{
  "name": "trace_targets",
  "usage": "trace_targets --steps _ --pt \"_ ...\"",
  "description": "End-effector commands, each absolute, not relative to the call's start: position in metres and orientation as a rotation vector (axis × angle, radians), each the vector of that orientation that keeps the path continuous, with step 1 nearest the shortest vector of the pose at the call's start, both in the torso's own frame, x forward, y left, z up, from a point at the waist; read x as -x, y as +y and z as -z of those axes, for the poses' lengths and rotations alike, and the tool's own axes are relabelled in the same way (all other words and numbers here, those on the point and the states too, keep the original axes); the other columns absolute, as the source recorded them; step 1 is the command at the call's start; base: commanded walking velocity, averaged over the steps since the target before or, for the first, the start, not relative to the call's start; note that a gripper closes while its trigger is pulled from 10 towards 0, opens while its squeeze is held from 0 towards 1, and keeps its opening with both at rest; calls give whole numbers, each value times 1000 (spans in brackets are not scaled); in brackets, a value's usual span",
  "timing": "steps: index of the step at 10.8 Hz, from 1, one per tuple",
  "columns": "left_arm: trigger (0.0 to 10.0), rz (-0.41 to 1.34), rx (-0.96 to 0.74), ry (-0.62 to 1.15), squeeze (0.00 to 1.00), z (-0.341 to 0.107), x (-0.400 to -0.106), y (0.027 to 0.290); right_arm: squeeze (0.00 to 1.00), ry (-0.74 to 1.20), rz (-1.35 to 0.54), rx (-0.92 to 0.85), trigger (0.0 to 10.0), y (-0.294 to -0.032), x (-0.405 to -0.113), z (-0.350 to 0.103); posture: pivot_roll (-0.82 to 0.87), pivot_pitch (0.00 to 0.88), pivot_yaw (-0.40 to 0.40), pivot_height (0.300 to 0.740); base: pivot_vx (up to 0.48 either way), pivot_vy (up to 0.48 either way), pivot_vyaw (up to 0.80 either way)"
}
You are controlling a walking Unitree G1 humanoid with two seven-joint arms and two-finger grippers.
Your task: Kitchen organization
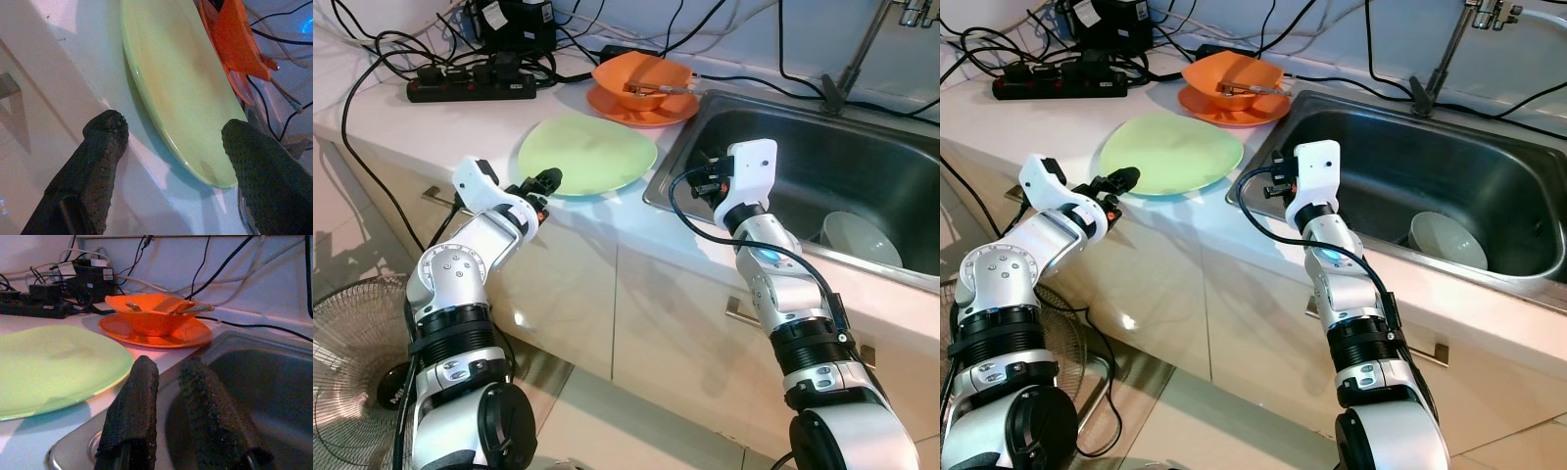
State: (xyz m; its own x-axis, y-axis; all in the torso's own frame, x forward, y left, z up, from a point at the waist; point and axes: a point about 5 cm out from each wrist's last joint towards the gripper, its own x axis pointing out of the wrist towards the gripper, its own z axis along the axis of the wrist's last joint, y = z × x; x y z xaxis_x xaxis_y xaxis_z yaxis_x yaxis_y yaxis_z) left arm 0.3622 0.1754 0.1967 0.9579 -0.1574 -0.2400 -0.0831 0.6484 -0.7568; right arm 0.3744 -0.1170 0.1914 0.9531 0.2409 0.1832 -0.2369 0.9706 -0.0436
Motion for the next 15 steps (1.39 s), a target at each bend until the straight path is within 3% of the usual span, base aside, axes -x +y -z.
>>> trace_targets --steps 1,15 --pt "10000 75 842 240 0 -217 -366 171 0 -187 -229 15 10000 -121 -374 -193 132 85 -16 740 0 0 0" --pt "10000 66 848 259 0 -215 -362 163 0 -188 -225 19 10000 -122 -375 -195 129 89 -18 740 0 0 0"
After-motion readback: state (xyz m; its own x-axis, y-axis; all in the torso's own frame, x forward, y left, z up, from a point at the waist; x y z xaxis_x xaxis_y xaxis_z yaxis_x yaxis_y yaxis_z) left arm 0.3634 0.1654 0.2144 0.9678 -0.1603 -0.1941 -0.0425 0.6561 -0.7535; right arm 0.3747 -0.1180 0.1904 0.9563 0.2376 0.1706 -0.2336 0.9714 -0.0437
